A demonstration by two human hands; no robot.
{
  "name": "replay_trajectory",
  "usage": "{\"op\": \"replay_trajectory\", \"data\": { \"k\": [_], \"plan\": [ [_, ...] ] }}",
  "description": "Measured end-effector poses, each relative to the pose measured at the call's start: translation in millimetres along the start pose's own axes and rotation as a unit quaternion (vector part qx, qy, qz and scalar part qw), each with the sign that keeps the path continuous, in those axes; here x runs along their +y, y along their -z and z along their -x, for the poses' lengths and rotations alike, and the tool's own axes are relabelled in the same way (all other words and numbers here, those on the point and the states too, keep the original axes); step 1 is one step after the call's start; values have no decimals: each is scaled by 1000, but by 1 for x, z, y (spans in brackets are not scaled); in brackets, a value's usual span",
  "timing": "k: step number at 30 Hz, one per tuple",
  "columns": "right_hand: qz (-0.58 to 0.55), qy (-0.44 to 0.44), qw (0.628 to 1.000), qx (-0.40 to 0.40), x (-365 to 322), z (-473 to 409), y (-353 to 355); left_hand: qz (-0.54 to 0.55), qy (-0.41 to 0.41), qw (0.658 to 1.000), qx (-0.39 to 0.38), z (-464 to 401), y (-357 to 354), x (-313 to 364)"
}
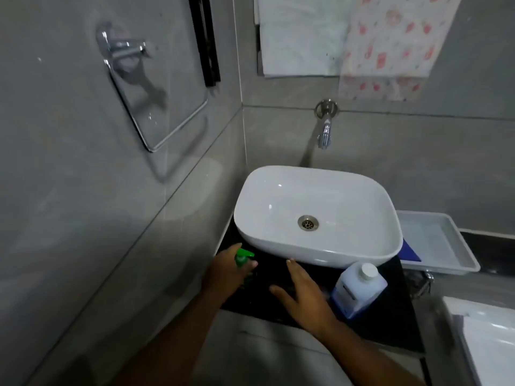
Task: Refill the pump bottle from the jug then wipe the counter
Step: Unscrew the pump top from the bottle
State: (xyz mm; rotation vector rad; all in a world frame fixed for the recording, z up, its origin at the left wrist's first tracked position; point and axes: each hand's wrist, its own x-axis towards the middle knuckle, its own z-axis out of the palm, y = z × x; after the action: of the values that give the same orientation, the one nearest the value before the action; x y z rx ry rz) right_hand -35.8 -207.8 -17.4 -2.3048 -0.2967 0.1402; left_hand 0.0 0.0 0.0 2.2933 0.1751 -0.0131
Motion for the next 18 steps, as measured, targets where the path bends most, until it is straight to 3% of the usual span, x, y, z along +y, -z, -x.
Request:
{"op": "replay_trajectory", "data": {
  "k": [5, 12, 16, 18],
  "plan": [
    [7, -25, 999, -22, 8, -18, -4, 14, -7, 1000, 8, -11, -3, 2],
    [-44, -35, 997, -58, 17, -26, -9, 54, -61, 994, -78, -1, -34, 26],
    [-141, -51, 989, -3, 23, -22, -11, 59, -83, 986, -131, 0, -50, 37],
    [-157, -64, 985, 13, 26, -23, -10, 60, -90, 987, -121, 3, -54, 37]
  ]
}}
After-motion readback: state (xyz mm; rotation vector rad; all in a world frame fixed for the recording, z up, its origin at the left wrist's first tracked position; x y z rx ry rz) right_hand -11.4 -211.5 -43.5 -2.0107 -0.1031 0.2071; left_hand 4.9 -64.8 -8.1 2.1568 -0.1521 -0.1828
